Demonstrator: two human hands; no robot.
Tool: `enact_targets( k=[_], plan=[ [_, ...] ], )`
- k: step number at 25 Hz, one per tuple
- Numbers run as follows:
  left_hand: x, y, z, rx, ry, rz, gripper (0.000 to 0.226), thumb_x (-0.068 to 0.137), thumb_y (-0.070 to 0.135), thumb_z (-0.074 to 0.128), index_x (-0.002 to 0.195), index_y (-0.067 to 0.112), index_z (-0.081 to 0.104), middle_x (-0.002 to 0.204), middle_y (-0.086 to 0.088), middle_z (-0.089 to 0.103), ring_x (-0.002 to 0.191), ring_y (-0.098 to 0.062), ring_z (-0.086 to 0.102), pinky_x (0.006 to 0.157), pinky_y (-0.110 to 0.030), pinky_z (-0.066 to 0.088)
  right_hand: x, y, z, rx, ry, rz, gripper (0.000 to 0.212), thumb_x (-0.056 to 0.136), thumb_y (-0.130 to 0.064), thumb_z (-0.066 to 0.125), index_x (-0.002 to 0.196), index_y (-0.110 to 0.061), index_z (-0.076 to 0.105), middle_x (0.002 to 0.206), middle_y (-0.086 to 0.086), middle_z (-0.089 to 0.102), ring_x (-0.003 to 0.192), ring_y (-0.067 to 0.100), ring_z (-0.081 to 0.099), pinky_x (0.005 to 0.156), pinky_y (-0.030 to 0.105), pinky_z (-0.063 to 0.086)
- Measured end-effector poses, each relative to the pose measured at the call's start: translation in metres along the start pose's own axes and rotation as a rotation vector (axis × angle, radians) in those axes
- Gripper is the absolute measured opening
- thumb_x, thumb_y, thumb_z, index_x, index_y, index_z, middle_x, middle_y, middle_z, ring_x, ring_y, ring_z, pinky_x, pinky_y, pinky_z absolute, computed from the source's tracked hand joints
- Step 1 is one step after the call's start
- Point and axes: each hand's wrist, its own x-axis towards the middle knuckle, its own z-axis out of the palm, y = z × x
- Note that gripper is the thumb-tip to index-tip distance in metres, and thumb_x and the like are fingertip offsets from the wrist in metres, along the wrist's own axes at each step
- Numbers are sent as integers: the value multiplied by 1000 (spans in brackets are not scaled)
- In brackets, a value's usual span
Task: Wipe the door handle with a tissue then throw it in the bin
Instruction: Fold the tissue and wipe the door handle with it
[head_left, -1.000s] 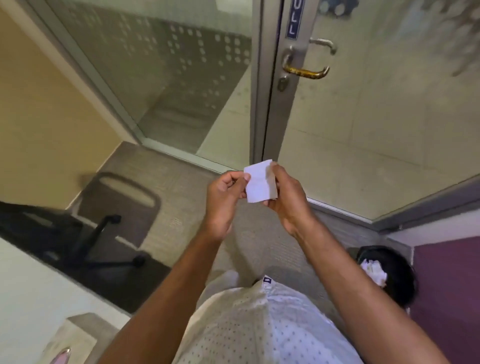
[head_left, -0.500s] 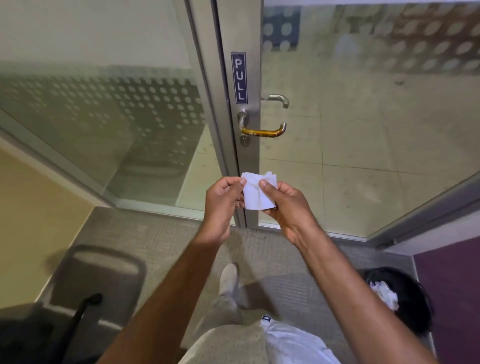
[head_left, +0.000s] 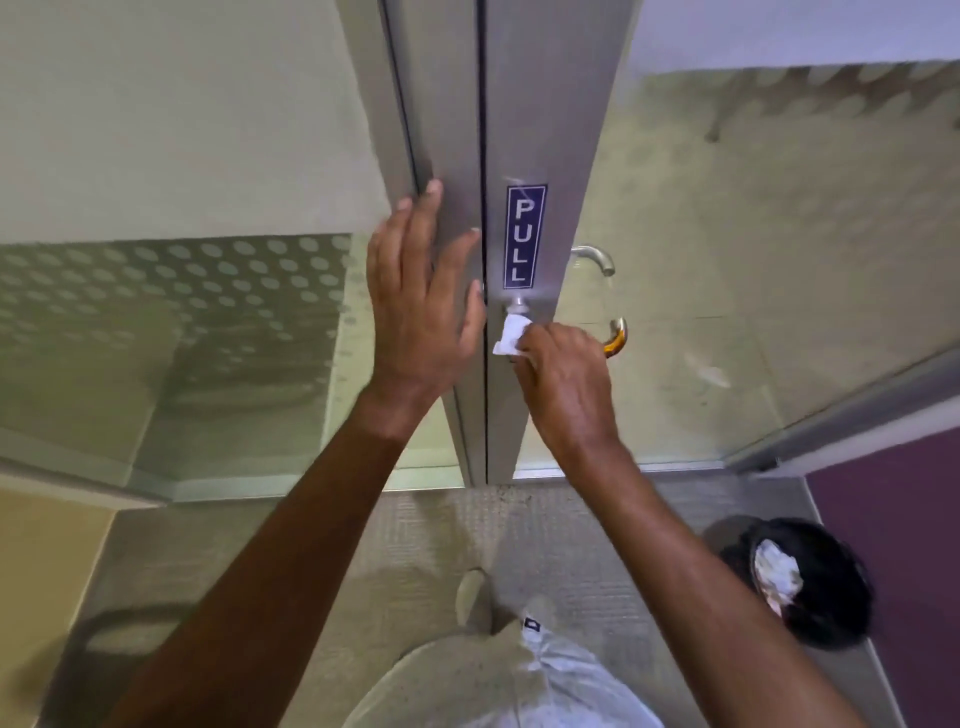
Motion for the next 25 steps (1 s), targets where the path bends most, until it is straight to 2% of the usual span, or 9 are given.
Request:
enact_targets(
  k=[3, 5, 9, 11, 13, 16, 19, 22, 25],
  plan=[
    [18, -11, 10, 58, 38, 109, 54, 97, 24, 66, 148, 19, 49, 166, -21, 25, 154, -42, 19, 132, -50, -2, -10, -6, 16, -101, -45, 9, 22, 102, -27, 59, 115, -12, 69, 110, 5, 73, 107, 26, 68, 119, 43, 34],
    [25, -13, 16, 64, 62, 143, 56, 98, 25, 64, 150, 21, 44, 165, -19, 21, 154, -44, 16, 131, -51, -9, -13, -6, 20, -124, -2, 16, 35, 105, -40, 54, 118, -13, 71, 119, 4, 75, 111, 21, 69, 124, 44, 30],
    [41, -8, 27, 48, 138, 172, 51, 100, 28, 60, 148, 25, 44, 165, -16, 18, 157, -34, 5, 128, -52, -18, -2, -4, 25, -175, -17, 9, 11, 100, -17, 64, 107, -17, 72, 103, 2, 73, 94, 24, 68, 124, 46, 30],
    [47, -6, 32, 52, 168, 172, 53, 100, 30, 60, 150, 25, 43, 167, -14, 14, 162, -27, -5, 127, -52, -20, 1, -4, 26, -201, -34, 48, 26, 91, -9, 73, 114, -17, 65, 96, 1, 67, 89, 24, 63, 120, 46, 37],
    [50, -5, 36, 65, 173, 138, 58, 100, 32, 62, 154, 24, 41, 167, -12, 13, 162, -19, -20, 126, -53, -22, 2, -5, 28, -218, -27, 82, 39, 88, -12, 78, 119, -19, 57, 97, 0, 65, 90, 22, 61, 115, 46, 39],
    [52, -3, 42, 101, 207, 101, 59, 101, 36, 60, 155, 23, 39, 170, -10, 12, 160, -17, -25, 126, -53, -21, -3, -7, 32, -276, -33, 105, 34, 96, -15, 69, 125, -19, 53, 103, 0, 66, 98, 23, 61, 108, 44, 31],
    [53, 0, 45, 127, 259, 100, 56, 102, 39, 55, 154, 26, 39, 177, 3, -11, 160, -17, -24, 127, -54, -18, -6, -10, 34, -356, -80, 125, 19, 104, -16, 54, 123, -16, 55, 106, 4, 66, 106, 26, 59, 109, 48, 31],
    [54, 1, 47, 130, 279, 94, 55, 101, 39, 55, 152, 27, 40, 169, -8, 17, 161, -17, -23, 128, -55, -15, 2, -16, 32, -404, -145, 149, 25, 110, -21, 36, 116, -13, 58, 105, 9, 66, 106, 29, 59, 114, 51, 29],
    [53, 1, 47, 138, 281, 90, 52, 103, 42, 49, 152, 26, 40, 162, -11, 25, 161, -17, -23, 128, -54, -16, 15, -21, 30, -427, -212, 191, 44, 114, -32, 21, 110, -11, 59, 100, 11, 66, 102, 30, 58, 116, 52, 29]
  ],
)
